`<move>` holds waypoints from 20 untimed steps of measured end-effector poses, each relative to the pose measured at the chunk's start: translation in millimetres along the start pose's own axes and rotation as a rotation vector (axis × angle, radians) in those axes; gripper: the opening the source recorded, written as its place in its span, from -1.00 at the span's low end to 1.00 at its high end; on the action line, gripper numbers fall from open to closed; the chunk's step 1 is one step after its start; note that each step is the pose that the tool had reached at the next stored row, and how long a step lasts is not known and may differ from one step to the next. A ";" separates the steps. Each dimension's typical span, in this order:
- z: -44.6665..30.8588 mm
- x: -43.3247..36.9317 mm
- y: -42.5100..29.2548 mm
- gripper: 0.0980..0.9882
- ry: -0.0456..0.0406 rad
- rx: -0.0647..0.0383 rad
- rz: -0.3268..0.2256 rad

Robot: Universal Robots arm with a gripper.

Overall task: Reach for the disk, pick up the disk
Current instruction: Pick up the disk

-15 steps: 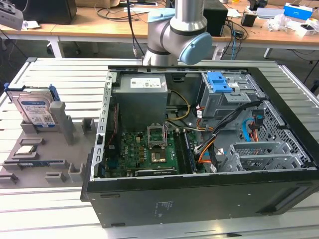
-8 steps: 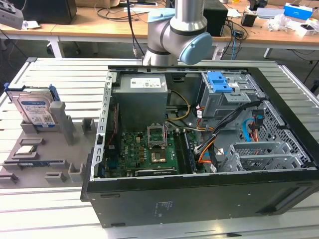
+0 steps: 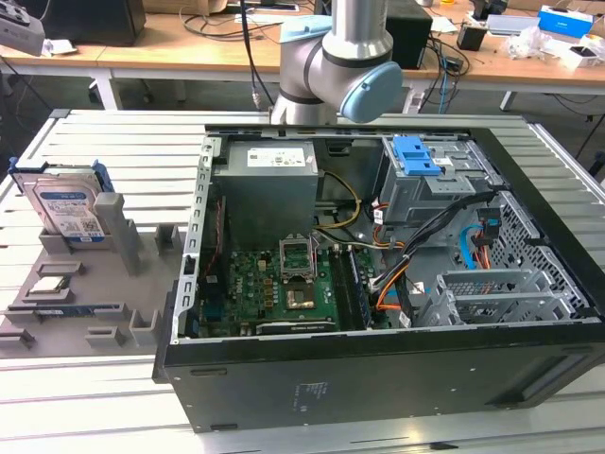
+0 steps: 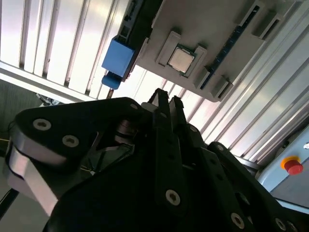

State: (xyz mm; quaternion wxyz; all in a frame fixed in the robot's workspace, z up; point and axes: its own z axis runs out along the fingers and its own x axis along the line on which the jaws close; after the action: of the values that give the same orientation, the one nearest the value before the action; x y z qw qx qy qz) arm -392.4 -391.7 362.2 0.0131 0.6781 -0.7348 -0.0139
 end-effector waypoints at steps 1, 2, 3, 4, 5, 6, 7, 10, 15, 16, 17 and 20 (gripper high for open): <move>0.0 0.0 0.0 -0.69 0.0000 0.000 0.000; 0.0 0.0 0.0 -0.56 0.0000 0.000 0.000; 0.0 0.0 0.0 -0.29 0.0000 0.000 0.000; 0.0 0.0 0.0 -0.29 0.0000 0.000 -0.001; 0.0 0.0 0.0 -0.29 0.0000 0.000 -0.001; 0.0 0.0 0.0 -0.14 0.0000 0.000 -0.001; 0.0 0.0 0.0 -0.14 0.0000 0.000 -0.001; 0.0 -0.6 0.0 -0.14 0.0000 0.000 -0.001; 0.0 -15.5 1.2 -0.14 0.0000 0.000 -0.001; 0.1 -17.3 1.4 -0.14 0.0000 0.000 -0.001; 0.1 -19.3 1.5 -0.14 0.0000 0.000 -0.001; 0.1 -25.9 2.1 -0.14 0.0000 0.000 -0.001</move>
State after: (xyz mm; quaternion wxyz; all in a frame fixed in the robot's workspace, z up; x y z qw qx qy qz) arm -392.4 -365.7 362.3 0.0131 0.6784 -0.7345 -0.0139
